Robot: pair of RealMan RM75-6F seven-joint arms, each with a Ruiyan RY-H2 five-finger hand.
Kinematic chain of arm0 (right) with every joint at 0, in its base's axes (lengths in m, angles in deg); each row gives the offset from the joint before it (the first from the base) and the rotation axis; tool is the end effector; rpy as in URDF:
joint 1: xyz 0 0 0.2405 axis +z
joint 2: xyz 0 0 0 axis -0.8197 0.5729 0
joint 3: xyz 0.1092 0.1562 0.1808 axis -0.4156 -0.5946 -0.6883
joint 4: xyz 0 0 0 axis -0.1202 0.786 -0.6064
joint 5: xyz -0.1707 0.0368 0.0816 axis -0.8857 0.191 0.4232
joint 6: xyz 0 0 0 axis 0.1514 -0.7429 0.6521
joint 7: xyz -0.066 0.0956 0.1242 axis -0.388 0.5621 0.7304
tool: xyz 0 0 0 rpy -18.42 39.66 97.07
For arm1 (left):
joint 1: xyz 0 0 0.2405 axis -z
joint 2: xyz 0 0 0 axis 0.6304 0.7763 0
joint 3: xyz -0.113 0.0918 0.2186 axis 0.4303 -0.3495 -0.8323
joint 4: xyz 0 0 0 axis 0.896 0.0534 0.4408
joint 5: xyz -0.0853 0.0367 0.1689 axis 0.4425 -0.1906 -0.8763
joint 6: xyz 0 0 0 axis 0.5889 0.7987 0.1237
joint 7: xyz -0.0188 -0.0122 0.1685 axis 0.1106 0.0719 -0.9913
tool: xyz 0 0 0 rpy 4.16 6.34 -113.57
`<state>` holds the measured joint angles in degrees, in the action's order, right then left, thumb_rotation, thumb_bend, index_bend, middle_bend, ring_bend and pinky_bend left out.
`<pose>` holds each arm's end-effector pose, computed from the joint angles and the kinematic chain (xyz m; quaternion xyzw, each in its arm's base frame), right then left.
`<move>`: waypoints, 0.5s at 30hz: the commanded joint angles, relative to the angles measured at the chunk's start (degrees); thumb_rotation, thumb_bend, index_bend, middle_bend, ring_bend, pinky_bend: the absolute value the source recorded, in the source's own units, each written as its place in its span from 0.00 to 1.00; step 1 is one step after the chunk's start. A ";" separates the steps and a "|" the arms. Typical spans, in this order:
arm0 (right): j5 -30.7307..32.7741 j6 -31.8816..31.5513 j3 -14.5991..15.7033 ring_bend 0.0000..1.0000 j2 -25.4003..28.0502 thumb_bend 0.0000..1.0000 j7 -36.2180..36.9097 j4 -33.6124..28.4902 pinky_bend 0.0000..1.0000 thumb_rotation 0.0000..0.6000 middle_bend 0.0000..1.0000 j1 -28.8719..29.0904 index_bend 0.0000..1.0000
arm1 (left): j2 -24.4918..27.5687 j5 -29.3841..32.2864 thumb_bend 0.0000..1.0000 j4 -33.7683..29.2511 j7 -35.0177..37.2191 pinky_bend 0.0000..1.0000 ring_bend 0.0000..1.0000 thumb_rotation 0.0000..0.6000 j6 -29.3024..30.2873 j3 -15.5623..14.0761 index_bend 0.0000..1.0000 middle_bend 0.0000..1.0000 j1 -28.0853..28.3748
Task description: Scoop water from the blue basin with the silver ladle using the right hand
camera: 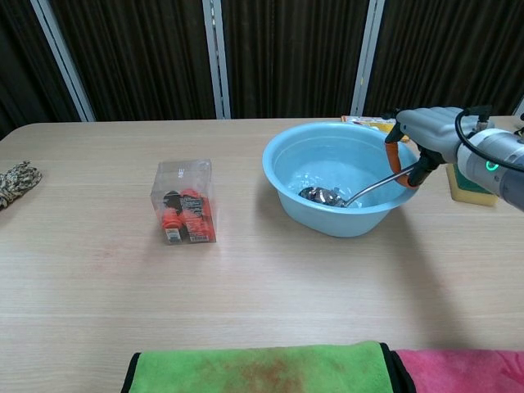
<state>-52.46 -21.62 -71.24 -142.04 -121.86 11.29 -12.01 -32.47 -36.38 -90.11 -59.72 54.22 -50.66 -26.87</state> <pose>-0.1774 -0.3976 -0.0050 0.6790 -0.3776 0.3104 0.5478 -0.3207 0.2481 0.1689 -0.6114 -0.4188 -0.4298 0.5158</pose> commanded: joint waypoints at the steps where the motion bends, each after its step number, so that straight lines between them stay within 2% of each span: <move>1: -0.06 -1.36 -0.49 0.00 1.28 0.37 -1.01 -2.27 0.00 1.00 0.00 -0.17 0.64 | 0.01 -0.21 0.24 -0.07 -0.01 0.00 0.00 1.00 0.17 -0.05 0.00 0.00 -0.02; 15: 1.11 -3.56 -2.21 0.00 5.71 0.37 -2.00 -9.46 0.00 1.00 0.00 -0.66 0.64 | -0.26 -0.52 0.24 -0.41 -1.18 0.00 0.00 1.00 -0.24 -0.43 0.00 0.00 0.18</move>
<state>-51.42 -25.06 -73.31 -136.51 -123.94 2.06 -12.62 -32.72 -36.89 -90.53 -60.89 53.99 -51.09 -26.70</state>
